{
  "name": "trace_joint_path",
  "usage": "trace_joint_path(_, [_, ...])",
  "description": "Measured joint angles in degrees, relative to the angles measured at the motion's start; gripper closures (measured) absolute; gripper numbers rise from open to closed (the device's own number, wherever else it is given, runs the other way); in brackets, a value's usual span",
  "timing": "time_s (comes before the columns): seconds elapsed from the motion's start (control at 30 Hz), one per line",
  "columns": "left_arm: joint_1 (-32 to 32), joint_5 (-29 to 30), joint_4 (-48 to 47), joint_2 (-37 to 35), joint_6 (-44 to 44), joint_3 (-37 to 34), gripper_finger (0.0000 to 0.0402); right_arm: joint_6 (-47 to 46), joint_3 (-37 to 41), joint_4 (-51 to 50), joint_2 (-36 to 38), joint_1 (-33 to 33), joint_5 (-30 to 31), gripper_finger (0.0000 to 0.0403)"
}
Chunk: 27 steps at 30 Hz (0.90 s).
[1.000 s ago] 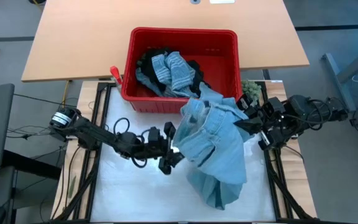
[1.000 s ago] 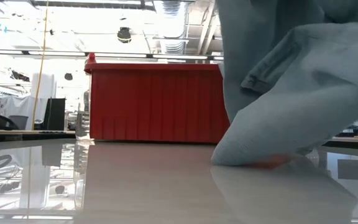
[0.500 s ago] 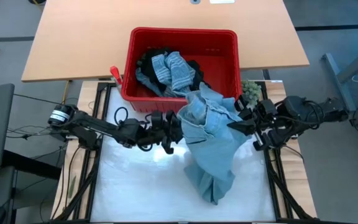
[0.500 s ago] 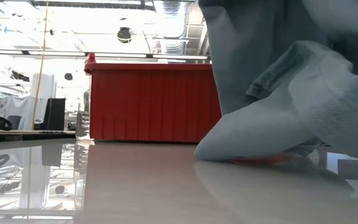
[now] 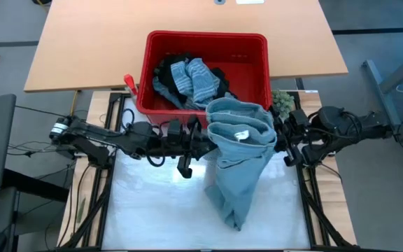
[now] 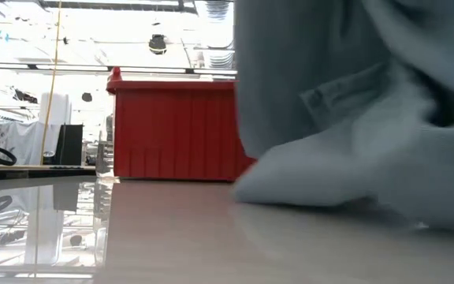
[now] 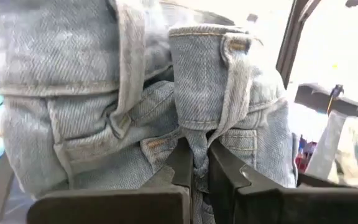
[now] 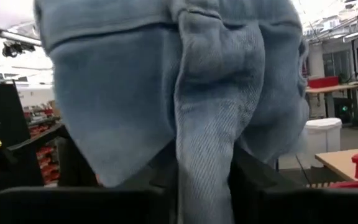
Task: Fold Laundry from Bin
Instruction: Fold the light blue pants
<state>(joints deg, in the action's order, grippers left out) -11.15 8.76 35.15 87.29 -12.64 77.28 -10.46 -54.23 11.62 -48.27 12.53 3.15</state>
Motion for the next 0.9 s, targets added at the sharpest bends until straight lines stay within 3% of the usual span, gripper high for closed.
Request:
trace_joint_path(0.17, [-0.03, 1.09, -12.34, 0.0, 0.02, 8.68, 0.0399, -0.84, -4.61, -4.53, -0.1, -0.74, -0.24, 0.0169])
trace_joint_path(0.3, [0.03, 2.26, -18.83, 0.0, 1.39, 14.14, 0.0399, 3.01, -12.24, -17.12, -0.11, -0.72, -1.68, 0.0115])
trace_joint_path(0.47, [-0.05, 4.37, -28.09, 0.0, 3.94, 20.53, 0.04, 5.8, -21.81, -36.72, -0.86, -0.7, -1.74, 0.0084])
trace_joint_path(0.57, [-0.03, 6.41, -32.92, 0.0, 4.05, 22.61, 0.04, 5.82, -25.36, -43.18, -1.84, -0.7, -1.71, 0.0082])
trace_joint_path(0.9, [1.03, 7.57, -47.67, -0.08, -0.34, 26.42, 0.0401, 6.45, -26.52, -33.59, -7.84, -0.67, -1.76, 0.0082])
